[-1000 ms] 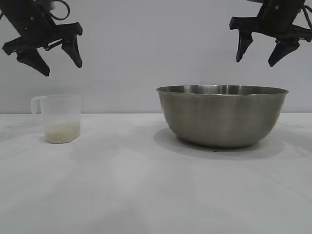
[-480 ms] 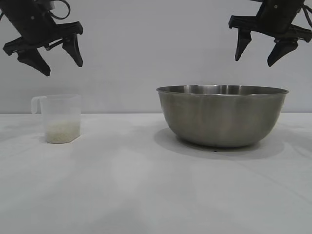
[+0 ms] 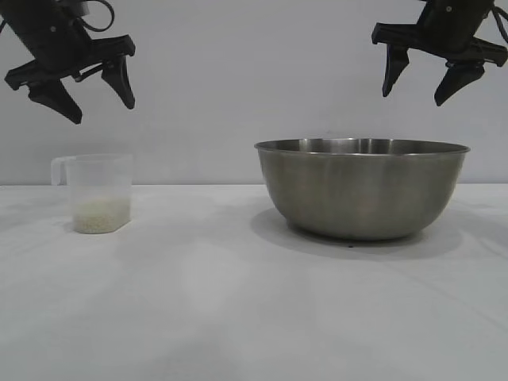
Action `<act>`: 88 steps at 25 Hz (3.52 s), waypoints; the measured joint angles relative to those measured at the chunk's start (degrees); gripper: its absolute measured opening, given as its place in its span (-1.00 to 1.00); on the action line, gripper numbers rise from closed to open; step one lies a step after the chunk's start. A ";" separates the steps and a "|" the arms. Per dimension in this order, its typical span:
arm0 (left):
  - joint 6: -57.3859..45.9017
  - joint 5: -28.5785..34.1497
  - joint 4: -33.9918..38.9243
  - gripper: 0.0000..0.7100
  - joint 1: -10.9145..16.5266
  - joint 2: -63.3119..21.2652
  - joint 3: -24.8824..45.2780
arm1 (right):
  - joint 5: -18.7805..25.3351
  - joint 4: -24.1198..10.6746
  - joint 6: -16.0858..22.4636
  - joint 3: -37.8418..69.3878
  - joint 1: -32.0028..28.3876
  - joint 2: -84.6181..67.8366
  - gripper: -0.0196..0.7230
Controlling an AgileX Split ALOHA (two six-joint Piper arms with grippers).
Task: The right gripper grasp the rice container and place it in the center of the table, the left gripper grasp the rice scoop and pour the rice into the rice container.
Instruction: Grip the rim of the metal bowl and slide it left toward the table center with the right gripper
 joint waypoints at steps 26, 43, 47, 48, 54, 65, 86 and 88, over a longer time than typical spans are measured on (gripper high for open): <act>0.00 1.57 0.08 0.45 0.00 0.00 -0.05 | 32.26 1.07 -2.48 -7.42 0.00 5.17 0.32; 0.00 1.84 0.08 0.45 0.00 0.00 -0.05 | 31.72 4.42 -2.67 -7.42 0.00 12.60 -0.54; 0.00 1.84 0.08 0.45 0.00 0.00 -0.05 | 31.73 5.04 -4.38 -7.42 0.00 12.65 -0.95; 0.00 1.84 0.08 0.45 0.00 0.00 -0.05 | 31.73 5.56 -4.76 -7.47 0.00 12.65 -0.95; 0.10 1.97 0.08 0.45 0.00 0.00 -0.05 | 31.63 8.45 -7.18 -7.56 0.68 12.65 -0.95; 0.10 1.97 0.08 0.45 0.00 0.00 -0.05 | 31.52 9.64 -8.90 -7.56 9.71 12.31 -0.95; 0.10 2.09 0.34 0.45 0.00 0.00 -0.05 | 31.52 8.03 -8.80 -7.56 10.91 10.72 0.26; 0.10 2.47 0.53 0.45 0.00 0.00 -0.05 | 31.52 8.03 -8.80 -7.56 10.91 8.73 0.26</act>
